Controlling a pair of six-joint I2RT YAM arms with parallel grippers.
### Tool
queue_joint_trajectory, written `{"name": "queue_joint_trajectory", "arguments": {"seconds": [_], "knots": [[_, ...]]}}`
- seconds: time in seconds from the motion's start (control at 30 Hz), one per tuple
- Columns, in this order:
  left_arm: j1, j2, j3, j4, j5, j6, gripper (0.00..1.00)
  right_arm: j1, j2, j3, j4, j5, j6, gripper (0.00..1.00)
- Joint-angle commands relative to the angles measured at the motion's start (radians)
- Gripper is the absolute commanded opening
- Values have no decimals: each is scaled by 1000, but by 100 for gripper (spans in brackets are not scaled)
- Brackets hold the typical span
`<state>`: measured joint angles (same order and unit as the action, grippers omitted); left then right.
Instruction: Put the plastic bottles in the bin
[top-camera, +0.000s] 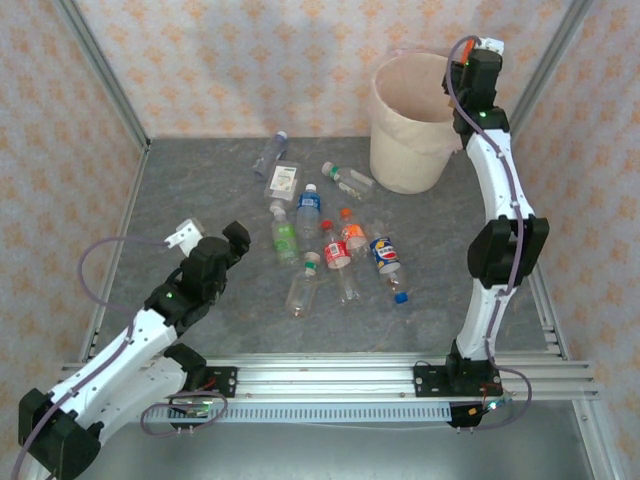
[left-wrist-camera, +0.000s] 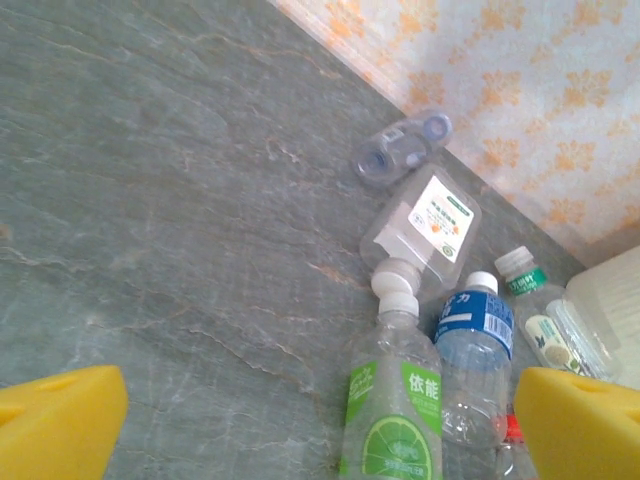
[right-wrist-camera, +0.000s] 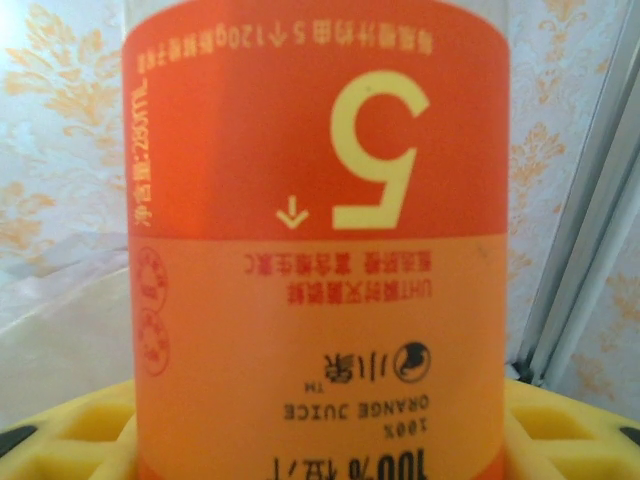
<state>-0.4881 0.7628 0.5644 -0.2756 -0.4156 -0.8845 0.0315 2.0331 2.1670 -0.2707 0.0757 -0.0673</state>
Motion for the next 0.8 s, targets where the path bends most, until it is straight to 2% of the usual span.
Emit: {"name": "queue_joint_trajectory", "arguments": {"seconds": [0.0, 0.13, 0.33, 0.43, 0.57, 0.77], "knots": [[11, -57, -28, -42, -102, -37, 100, 2, 72, 169, -136, 1, -123, 54], [11, -79, -35, -43, -112, -22, 100, 2, 186, 347, -243, 42, -172, 55], [13, -39, -17, -37, -90, -7, 100, 2, 244, 399, -232, 36, -222, 58], [13, 1, 5, -24, -57, 21, 100, 2, 259, 413, -229, 52, -221, 63], [13, 59, 36, -29, -28, 40, 100, 2, 253, 422, -248, 65, -203, 79], [15, 124, 63, -28, 16, 57, 100, 2, 183, 398, -310, 73, -172, 86]]}}
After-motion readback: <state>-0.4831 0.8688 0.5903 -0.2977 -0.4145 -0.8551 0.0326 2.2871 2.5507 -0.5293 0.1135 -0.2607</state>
